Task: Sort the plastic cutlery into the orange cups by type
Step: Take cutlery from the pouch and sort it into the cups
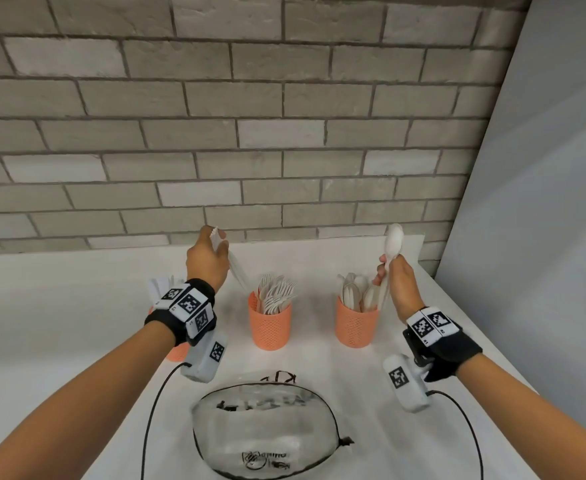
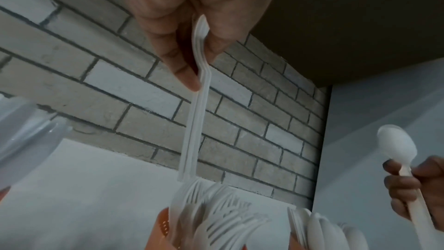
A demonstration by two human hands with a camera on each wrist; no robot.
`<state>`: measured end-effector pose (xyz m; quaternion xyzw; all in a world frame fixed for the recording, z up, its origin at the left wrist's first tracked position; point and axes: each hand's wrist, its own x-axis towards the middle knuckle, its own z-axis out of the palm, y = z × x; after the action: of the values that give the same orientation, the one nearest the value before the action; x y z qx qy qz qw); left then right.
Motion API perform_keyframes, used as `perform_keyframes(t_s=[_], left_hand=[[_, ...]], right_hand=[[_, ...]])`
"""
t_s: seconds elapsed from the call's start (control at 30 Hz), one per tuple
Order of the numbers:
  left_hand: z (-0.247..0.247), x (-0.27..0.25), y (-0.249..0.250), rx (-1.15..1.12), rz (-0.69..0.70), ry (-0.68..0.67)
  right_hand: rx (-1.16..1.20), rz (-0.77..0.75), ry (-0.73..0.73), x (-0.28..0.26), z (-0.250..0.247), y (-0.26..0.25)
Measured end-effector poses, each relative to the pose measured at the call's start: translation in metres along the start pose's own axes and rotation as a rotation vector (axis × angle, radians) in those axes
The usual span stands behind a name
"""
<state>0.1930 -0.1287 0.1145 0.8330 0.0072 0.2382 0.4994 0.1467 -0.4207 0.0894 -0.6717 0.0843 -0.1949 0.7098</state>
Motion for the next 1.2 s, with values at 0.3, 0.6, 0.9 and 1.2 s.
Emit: perform_keyframes(t_s=[0.3, 0.6, 0.9, 1.2], left_hand=[[0.034, -0.001, -0.021, 0.105, -0.042, -0.065], [0.054, 0.000, -0.041, 0.142, -0.067, -0.098], [0.065, -0.007, -0.047, 0.175, -0.076, -0.121], [0.065, -0.015, -0.046, 0.342, 0.089, -0.204]], right_hand=[[-0.111, -0.117, -0.054, 0.017, -0.010, 0.036], [-0.419, -0.217, -0.159, 0.018, -0.013, 0.058], [-0.837, -0.263, -0.211, 0.020, -0.027, 0.096], [-0.764, -0.288, -0.081, 0.017, -0.028, 0.094]])
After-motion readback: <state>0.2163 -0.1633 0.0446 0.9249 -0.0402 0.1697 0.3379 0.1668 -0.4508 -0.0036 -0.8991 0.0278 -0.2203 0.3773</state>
